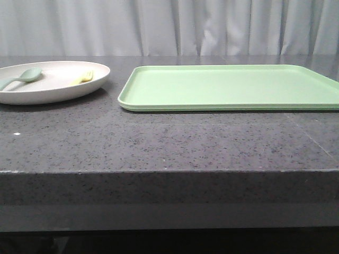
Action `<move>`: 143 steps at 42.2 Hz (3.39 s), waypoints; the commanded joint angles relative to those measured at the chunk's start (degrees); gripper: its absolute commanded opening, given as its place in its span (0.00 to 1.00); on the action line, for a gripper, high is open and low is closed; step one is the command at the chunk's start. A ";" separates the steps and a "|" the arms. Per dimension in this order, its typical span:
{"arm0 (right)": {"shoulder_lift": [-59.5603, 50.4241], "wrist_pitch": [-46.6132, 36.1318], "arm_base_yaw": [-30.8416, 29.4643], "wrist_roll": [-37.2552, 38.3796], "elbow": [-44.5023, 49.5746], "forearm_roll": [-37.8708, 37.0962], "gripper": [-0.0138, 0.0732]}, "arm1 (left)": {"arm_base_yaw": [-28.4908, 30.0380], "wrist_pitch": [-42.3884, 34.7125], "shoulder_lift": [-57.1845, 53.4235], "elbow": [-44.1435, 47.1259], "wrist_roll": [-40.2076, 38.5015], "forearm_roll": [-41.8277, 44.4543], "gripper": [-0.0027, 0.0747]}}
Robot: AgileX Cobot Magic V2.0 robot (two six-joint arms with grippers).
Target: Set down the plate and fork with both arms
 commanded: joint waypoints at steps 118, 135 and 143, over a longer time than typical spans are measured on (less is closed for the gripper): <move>25.71 23.18 -0.20 0.00 -38.95 -0.65 0.84 | -0.50 20.89 22.98 -38.54 -0.11 4.80 0.79; 25.71 23.18 -0.20 0.00 -38.95 -0.65 0.84 | -0.50 21.21 23.34 -38.82 -0.11 3.54 0.79; 25.71 23.18 -0.20 0.00 -38.95 -0.65 0.84 | -0.50 34.06 30.07 -43.79 -0.11 4.11 0.79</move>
